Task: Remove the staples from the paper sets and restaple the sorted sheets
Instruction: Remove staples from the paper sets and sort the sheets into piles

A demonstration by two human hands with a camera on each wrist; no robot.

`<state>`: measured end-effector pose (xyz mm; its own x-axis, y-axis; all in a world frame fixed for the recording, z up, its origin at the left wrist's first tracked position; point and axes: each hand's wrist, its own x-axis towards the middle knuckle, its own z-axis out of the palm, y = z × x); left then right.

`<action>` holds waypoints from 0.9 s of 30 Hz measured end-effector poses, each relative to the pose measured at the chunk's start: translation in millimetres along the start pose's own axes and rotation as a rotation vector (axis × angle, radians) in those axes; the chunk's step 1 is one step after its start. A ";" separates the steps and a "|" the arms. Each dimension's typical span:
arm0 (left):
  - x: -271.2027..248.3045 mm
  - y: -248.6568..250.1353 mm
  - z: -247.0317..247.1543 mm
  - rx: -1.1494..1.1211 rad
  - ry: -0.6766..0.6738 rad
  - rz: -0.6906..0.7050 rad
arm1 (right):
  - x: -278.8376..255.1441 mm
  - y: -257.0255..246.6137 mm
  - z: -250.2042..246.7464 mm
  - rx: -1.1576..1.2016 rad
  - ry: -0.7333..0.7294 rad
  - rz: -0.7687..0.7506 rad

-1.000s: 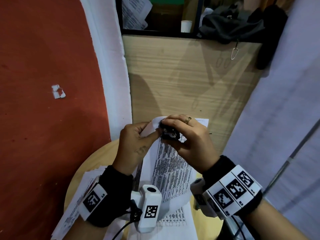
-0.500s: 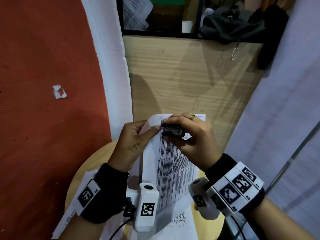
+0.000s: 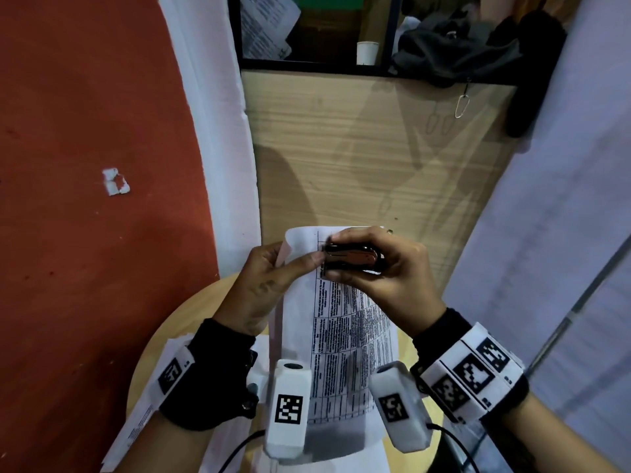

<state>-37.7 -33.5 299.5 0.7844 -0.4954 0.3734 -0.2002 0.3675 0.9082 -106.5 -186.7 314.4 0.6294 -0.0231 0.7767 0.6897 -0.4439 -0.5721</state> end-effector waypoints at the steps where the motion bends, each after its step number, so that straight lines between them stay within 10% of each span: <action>1: 0.0 -0.7 1.0 0.011 0.029 0.011 | -0.3 0.1 0.5 0.012 0.002 0.006; 11: 8.1 -21.4 0.1 0.549 0.406 0.322 | -1.2 0.3 7.0 -0.394 0.105 -0.150; 27: 18.5 -41.8 -20.6 0.424 0.376 0.217 | -29.0 63.2 -6.7 -0.708 -0.008 0.134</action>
<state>-2.7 -41.9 264.5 0.8376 -0.1039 0.5363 -0.5347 0.0451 0.8438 -83.5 -220.1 257.5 0.6968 -0.1130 0.7083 0.2103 -0.9119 -0.3524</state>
